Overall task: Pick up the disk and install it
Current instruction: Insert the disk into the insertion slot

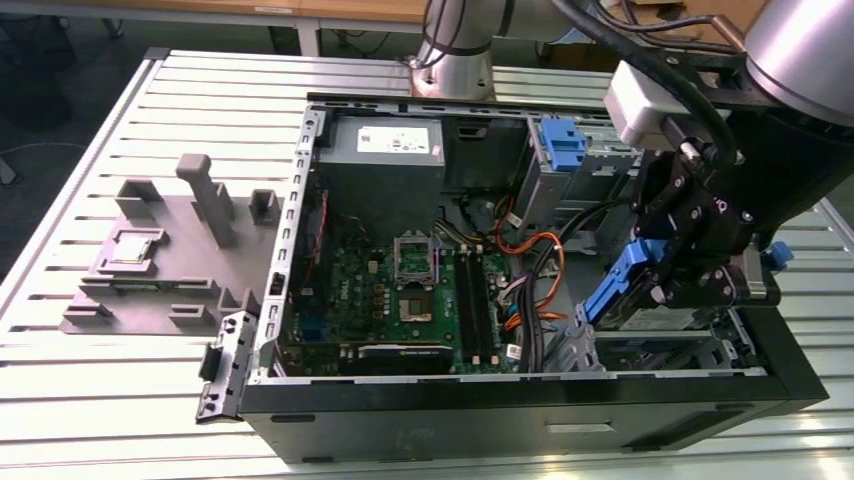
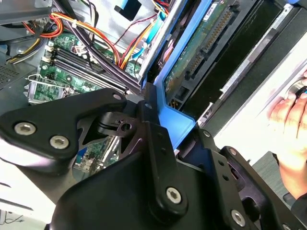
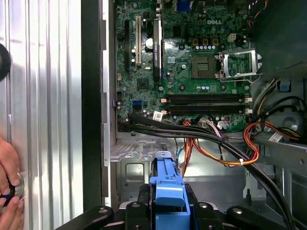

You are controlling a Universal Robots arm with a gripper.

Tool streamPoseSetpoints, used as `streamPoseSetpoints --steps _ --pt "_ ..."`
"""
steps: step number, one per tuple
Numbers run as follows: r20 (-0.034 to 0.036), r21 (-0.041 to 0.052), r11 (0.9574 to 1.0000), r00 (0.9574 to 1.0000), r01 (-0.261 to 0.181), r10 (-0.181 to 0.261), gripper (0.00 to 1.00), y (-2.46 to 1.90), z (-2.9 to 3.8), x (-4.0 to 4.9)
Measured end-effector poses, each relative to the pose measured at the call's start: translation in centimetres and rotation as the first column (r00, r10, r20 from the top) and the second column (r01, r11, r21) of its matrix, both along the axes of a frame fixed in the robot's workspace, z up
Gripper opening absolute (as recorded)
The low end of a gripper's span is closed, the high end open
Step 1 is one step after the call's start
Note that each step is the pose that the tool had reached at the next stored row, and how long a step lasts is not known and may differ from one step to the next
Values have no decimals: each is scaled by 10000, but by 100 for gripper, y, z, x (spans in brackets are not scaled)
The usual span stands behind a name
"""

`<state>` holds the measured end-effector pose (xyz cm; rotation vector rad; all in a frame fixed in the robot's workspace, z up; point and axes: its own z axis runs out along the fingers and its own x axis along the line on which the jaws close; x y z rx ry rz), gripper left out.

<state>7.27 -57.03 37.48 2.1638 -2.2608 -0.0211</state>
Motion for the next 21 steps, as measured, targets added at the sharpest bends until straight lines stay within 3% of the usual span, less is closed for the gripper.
streamPoseSetpoints --steps 21 --pt "0 0 10000 10000 0 0 37 -12 -97 0"
